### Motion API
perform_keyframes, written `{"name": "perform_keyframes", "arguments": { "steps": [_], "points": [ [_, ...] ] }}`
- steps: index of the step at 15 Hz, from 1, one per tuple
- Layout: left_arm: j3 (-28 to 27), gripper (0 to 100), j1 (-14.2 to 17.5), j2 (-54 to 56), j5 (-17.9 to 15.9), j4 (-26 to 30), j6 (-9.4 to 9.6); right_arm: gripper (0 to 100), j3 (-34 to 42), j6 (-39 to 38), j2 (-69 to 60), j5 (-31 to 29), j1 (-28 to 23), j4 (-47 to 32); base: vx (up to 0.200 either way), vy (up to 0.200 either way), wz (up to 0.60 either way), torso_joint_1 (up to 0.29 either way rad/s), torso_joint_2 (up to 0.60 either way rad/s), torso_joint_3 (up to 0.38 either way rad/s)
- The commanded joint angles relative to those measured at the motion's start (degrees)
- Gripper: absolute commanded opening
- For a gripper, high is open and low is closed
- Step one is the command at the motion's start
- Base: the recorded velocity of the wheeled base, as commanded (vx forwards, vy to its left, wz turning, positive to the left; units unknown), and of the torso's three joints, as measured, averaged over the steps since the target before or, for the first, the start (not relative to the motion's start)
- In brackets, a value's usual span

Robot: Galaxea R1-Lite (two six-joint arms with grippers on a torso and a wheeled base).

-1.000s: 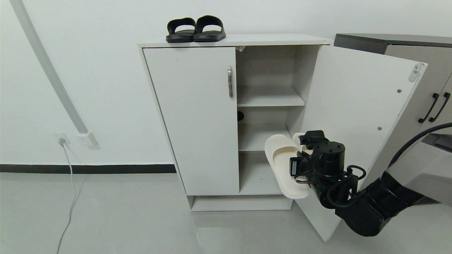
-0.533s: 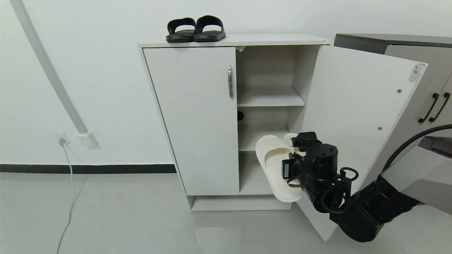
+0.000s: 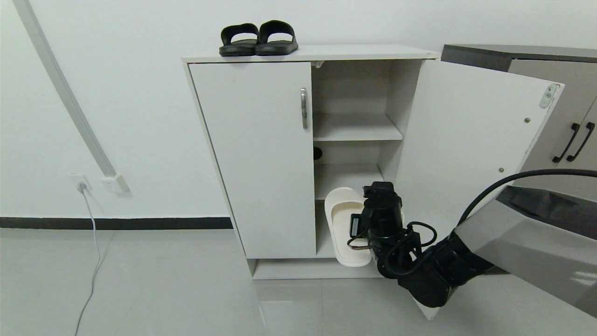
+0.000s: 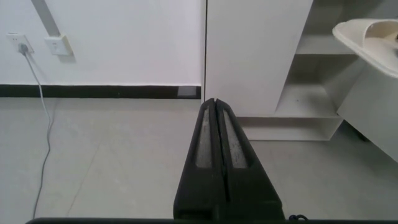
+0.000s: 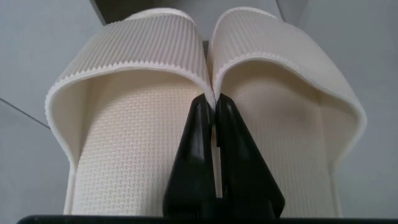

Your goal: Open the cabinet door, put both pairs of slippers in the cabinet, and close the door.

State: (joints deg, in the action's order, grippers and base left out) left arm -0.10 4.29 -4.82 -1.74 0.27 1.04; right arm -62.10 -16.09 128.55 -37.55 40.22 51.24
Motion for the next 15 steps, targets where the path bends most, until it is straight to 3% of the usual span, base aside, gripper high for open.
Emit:
{"name": "perform_keyframes", "arguments": {
  "steps": [1, 7, 15],
  "points": [
    [0.01, 0, 0.02, -0.11, -0.01, 0.0, 0.02, 0, -3.12, -0.43, 3.81, -1.21, 0.74, -0.52, 0.0, 0.0, 0.0, 0.0, 0.0, 0.0],
    [0.01, 0, 0.02, -0.11, -0.01, 0.0, 0.11, 0, -5.31, -0.34, 7.33, -3.85, 0.39, -0.52, 0.0, 0.0, 0.0, 0.0, 0.0, -0.016],
    [0.01, 0, 0.02, -0.11, -0.01, 0.0, 0.11, 0, -2.85, 1.33, 7.5, -4.38, 0.39, 1.76, 0.0, 0.0, 0.0, 0.004, 0.0, -0.177]
  ]
}}
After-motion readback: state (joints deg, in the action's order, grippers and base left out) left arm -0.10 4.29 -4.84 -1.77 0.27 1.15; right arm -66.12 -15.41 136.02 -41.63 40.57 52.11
